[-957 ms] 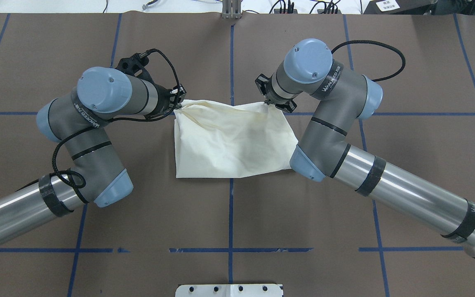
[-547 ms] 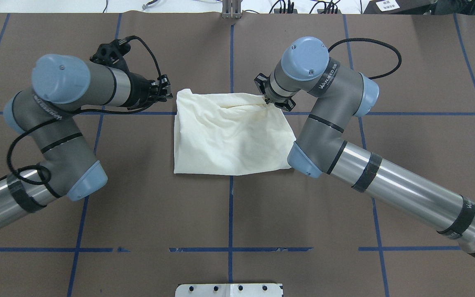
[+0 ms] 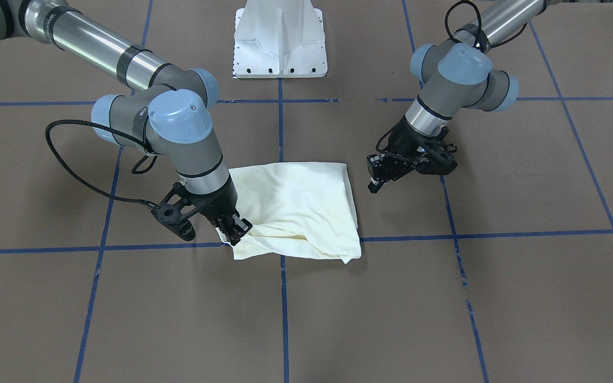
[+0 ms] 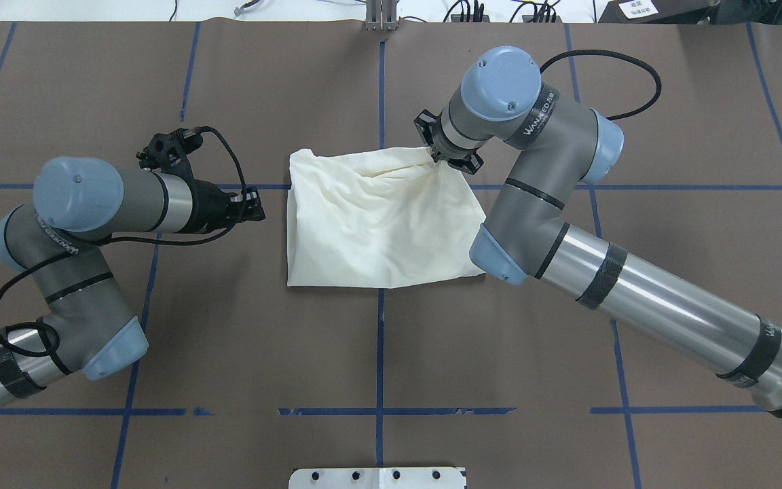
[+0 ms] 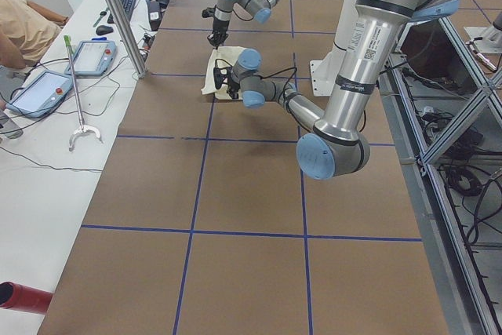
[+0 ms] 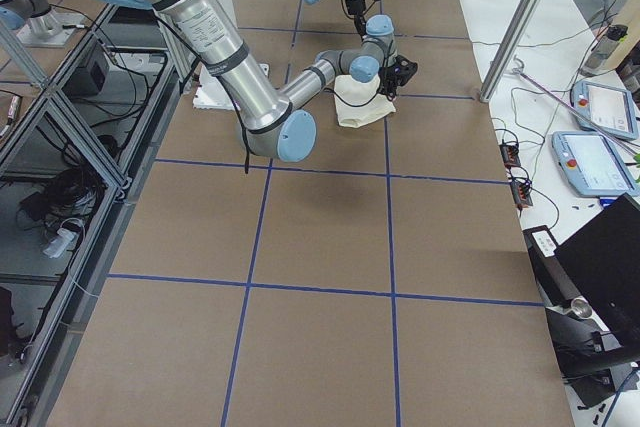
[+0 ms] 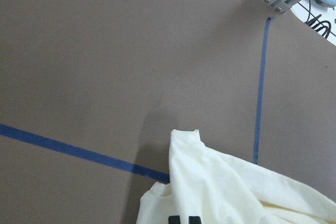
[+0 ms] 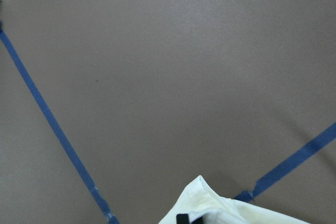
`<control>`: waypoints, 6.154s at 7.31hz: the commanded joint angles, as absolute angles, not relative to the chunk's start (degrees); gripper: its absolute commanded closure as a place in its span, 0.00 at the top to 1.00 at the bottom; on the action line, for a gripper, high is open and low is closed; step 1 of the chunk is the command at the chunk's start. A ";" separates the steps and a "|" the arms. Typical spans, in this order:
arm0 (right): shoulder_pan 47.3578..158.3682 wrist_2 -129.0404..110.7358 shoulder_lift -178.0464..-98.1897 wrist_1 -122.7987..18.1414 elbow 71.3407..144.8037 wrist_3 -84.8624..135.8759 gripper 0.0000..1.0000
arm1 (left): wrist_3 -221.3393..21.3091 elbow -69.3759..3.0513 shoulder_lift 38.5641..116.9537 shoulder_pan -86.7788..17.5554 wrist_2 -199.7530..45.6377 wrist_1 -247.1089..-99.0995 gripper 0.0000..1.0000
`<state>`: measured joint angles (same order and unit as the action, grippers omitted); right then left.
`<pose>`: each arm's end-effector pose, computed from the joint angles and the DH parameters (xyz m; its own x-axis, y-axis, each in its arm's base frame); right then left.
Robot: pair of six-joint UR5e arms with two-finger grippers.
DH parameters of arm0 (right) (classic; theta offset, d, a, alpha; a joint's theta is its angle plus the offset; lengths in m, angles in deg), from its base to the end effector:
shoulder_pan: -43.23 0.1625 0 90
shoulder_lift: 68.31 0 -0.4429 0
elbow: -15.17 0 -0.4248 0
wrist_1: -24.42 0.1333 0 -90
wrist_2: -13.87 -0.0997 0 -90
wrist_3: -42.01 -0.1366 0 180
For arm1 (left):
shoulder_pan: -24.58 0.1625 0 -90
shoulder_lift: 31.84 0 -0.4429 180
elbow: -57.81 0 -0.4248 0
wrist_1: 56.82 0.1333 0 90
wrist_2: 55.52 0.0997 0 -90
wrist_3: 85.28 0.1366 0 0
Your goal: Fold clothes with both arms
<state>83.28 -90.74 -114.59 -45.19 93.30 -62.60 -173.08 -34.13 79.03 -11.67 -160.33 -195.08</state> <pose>-0.5737 -0.6113 0.2606 0.3350 0.6005 0.7261 -0.5730 0.7416 -0.3489 0.5117 -0.4972 0.3602 0.2759 -0.1563 -0.9484 0.3664 0.9293 -0.0466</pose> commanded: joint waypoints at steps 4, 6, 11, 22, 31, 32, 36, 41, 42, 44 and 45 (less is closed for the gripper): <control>83.40 -90.90 -114.37 -45.19 93.30 -62.14 0.00 | -173.44 -24.91 83.11 -9.61 -160.11 -208.96 0.00; 83.40 -90.90 -114.37 -45.19 93.39 -62.14 0.00 | -173.18 -24.90 83.48 -8.21 -160.55 -209.22 0.00; 83.40 -90.81 -114.37 -45.19 93.48 -62.23 0.00 | -173.00 -24.46 81.29 -5.92 -175.49 -215.64 0.00; 89.99 -99.59 -114.97 -45.19 93.73 -51.51 1.00 | -174.76 -32.38 84.05 -8.73 -174.56 -202.25 0.00; 90.34 -99.60 -119.02 -45.37 97.69 -49.22 1.00 | -173.97 -28.23 81.20 -7.41 -173.38 -201.67 0.00; 90.51 -99.77 -120.59 -45.28 99.00 -49.14 1.00 | -173.88 -31.63 79.28 -8.37 -173.73 -201.49 0.00; 97.59 -106.41 -138.14 -45.90 112.45 -27.15 1.00 | -146.14 -35.53 65.94 -24.14 -175.39 -201.23 0.00; 120.46 -120.76 -156.53 -46.68 112.46 16.46 1.00 | -84.64 -35.01 66.23 -60.71 -181.65 -162.80 0.00; 122.49 -121.30 -156.90 -51.99 112.90 21.30 1.00 | -84.15 -34.48 67.12 -62.41 -182.08 -158.21 0.25; 126.10 -121.31 -158.73 -60.37 113.08 33.85 1.00 | -84.14 -34.83 66.34 -63.47 -192.03 -157.72 0.68; 128.03 -121.65 -159.79 -60.74 113.08 34.27 1.00 | -84.14 -38.48 62.34 -64.87 -193.50 -157.98 1.00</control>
